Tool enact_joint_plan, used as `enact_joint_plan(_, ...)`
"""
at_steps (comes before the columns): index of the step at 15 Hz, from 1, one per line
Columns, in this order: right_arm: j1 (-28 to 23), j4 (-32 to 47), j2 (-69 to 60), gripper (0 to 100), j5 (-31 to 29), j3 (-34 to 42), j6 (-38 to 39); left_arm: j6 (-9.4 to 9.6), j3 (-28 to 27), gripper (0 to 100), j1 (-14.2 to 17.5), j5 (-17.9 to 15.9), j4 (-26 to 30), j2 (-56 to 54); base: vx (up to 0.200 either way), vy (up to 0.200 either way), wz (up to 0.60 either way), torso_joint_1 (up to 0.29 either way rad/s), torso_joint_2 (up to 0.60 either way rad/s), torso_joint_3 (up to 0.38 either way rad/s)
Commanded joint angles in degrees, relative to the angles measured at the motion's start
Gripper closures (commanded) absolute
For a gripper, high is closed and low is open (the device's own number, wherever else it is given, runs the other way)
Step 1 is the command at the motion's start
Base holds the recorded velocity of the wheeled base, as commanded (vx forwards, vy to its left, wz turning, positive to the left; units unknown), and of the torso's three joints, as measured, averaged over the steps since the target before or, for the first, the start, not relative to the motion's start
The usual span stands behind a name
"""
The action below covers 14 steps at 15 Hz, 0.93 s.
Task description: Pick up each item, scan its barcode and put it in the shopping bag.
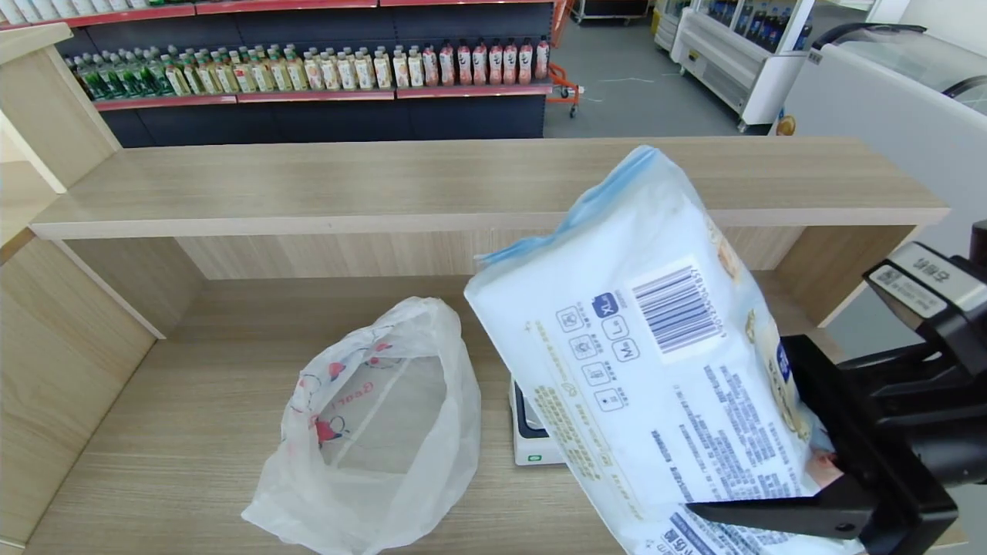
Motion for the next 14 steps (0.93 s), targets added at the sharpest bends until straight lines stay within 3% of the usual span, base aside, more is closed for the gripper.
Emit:
enact_joint_plan(1, 1.87, 0.07, 0.49, 100, 0.0, -0.08, 0.1, -0.01, 0.01, 0, 0.04, -0.01, 0.0, -0.02, 0.0, 0.0, 0.0, 0.0, 0.0, 0.0)
enact_joint_plan(9, 2.13, 0.16, 0.84, 100, -0.35, -1.75, -0.43, -0.01, 0.01, 0, 0.04, -0.01, 0.0, -0.02, 0.0, 0.0, 0.0, 0.0, 0.0, 0.0)
enact_joint_plan(10, 1.08, 0.16, 1.72, 100, -0.7, -1.83, -3.42, -0.01, 0.01, 0, 0.04, -0.01, 0.0, -0.02, 0.0, 0.0, 0.0, 0.0, 0.0, 0.0)
enact_joint_plan(13, -4.37, 0.07, 7.34, 100, -11.07, -1.75, -27.68, -0.01, 0.01, 0, 0.04, -0.01, 0.0, -0.02, 0.0, 0.0, 0.0, 0.0, 0.0, 0.0)
enact_joint_plan(14, -5.43, -0.19, 8.13, 100, -11.51, -1.66, -29.44, -0.01, 0.01, 0, 0.04, -0.01, 0.0, -0.02, 0.0, 0.0, 0.0, 0.0, 0.0, 0.0)
